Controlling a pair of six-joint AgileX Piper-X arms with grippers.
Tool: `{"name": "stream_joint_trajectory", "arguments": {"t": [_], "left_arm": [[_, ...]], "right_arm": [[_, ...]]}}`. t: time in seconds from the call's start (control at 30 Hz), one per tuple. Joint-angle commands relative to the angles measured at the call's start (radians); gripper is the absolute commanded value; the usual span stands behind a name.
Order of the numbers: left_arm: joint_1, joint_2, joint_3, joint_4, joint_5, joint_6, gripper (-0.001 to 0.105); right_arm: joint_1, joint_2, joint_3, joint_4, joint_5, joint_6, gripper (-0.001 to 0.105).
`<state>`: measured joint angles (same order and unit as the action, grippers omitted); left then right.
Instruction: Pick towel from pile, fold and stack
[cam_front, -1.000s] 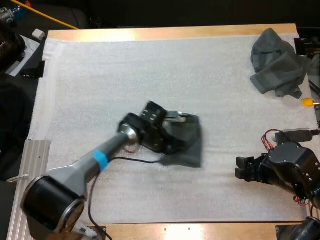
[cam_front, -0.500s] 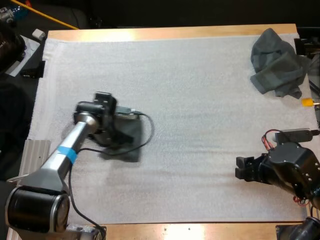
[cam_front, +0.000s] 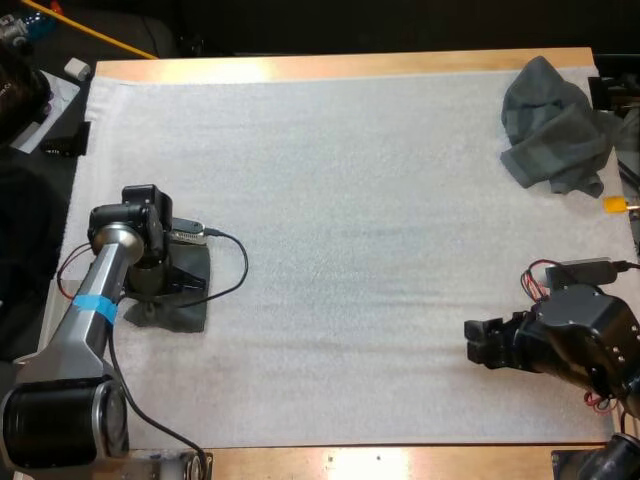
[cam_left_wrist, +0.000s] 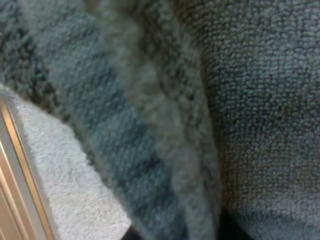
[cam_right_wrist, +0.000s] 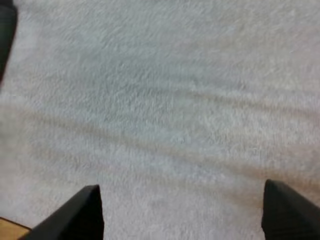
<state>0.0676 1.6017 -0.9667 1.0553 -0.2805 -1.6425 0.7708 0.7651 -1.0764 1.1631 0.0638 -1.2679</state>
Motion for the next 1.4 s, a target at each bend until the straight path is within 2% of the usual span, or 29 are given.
{"name": "stream_joint_trajectory", "arguments": {"t": [0.0, 0.03, 0.07, 0.17, 0.2, 0.23, 0.37, 0.5, 0.57, 0.7, 0.8, 0.9, 1.1, 1.37], "left_arm": [[0.005, -0.013, -0.005, 0.002, -0.022, 0.004, 0.009], [0.003, -0.01, -0.004, 0.002, -0.025, 0.005, 0.012], [0.002, -0.013, -0.004, 0.001, -0.022, 0.006, 0.03], [0.0, -0.013, -0.007, 0.003, -0.026, 0.004, 0.063], [-0.001, -0.014, -0.008, 0.006, -0.032, 0.003, 0.07], [0.001, -0.017, -0.01, 0.008, -0.04, 0.0, 0.071], [0.001, -0.035, -0.032, 0.022, -0.073, -0.009, 0.065], [0.004, -0.09, -0.052, 0.03, -0.038, -0.016, 0.064], [0.004, -0.122, -0.053, 0.027, 0.026, -0.021, 0.064], [0.004, -0.172, -0.044, 0.0, 0.216, -0.032, 0.063], [0.003, -0.183, -0.042, -0.027, 0.279, -0.045, 0.063], [0.005, -0.168, -0.05, -0.034, 0.199, -0.043, 0.063], [0.009, -0.109, -0.047, -0.128, 0.219, -0.104, 0.063], [0.01, 0.007, -0.048, -0.162, 0.215, -0.112, 0.063]], "right_arm": [[-0.001, -0.001, -0.003, -0.006, -0.016, -0.004, 0.064], [-0.001, 0.001, -0.003, -0.006, -0.008, -0.006, 0.064], [0.0, 0.002, -0.003, -0.007, -0.009, -0.006, 0.064], [0.0, -0.001, -0.005, -0.008, -0.01, -0.008, 0.064], [0.001, -0.002, -0.004, -0.007, -0.01, -0.009, 0.064], [0.001, -0.002, -0.005, -0.006, -0.01, -0.009, 0.064], [0.001, -0.001, -0.006, -0.006, -0.012, -0.01, 0.064], [0.001, 0.0, -0.005, -0.003, -0.014, -0.011, 0.064], [0.0, 0.0, -0.005, -0.005, -0.018, -0.012, 0.064], [0.0, 0.001, -0.006, -0.005, -0.026, -0.02, 0.064], [-0.002, 0.001, -0.007, -0.014, -0.04, -0.029, 0.064], [0.0, -0.005, -0.003, -0.011, -0.03, -0.017, 0.064], [0.002, 0.005, -0.005, -0.016, -0.044, -0.018, 0.064], [0.001, 0.003, -0.007, -0.018, -0.05, -0.016, 0.064]]}}
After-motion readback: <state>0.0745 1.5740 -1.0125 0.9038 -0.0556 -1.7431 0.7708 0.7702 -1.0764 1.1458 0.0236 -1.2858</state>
